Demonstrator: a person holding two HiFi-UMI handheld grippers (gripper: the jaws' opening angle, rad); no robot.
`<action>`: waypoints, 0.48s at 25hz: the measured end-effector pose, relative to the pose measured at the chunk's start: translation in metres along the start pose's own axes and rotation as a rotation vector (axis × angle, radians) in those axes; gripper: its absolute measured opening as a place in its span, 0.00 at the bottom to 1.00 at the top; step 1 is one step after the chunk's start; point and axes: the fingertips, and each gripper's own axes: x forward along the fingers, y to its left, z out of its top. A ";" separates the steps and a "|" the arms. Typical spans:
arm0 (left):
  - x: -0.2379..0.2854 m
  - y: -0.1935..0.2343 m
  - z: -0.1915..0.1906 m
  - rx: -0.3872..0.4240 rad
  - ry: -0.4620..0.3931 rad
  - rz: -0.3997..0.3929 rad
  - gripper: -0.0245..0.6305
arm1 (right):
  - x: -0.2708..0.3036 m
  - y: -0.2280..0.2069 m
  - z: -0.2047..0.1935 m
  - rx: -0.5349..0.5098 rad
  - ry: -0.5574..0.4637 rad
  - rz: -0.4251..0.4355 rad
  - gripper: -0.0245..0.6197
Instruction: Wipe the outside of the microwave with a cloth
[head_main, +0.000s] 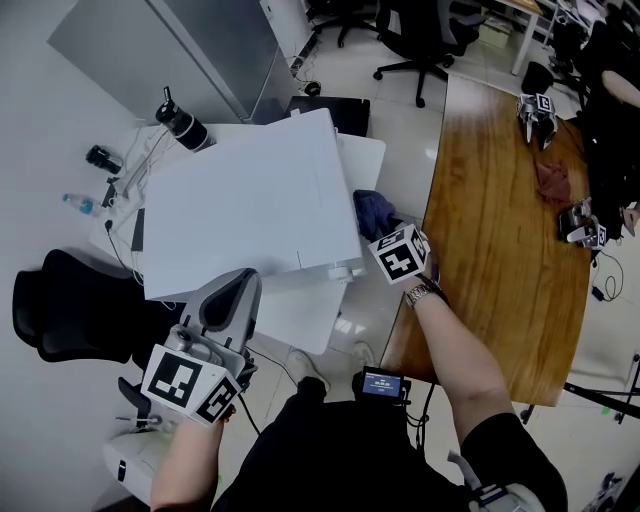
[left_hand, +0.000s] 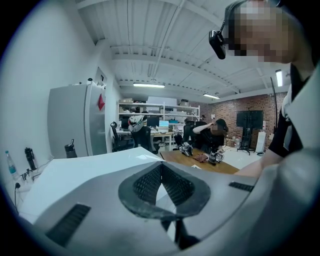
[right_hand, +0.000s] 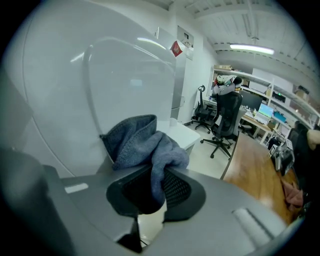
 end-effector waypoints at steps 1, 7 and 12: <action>-0.002 0.000 0.001 -0.001 -0.005 0.001 0.04 | 0.000 -0.001 -0.002 0.000 0.007 -0.003 0.12; -0.017 -0.001 0.006 -0.012 -0.040 0.009 0.04 | -0.008 -0.001 -0.012 0.001 0.031 -0.018 0.12; -0.033 0.003 0.010 -0.024 -0.077 0.015 0.04 | -0.038 0.007 -0.008 -0.006 0.005 -0.036 0.12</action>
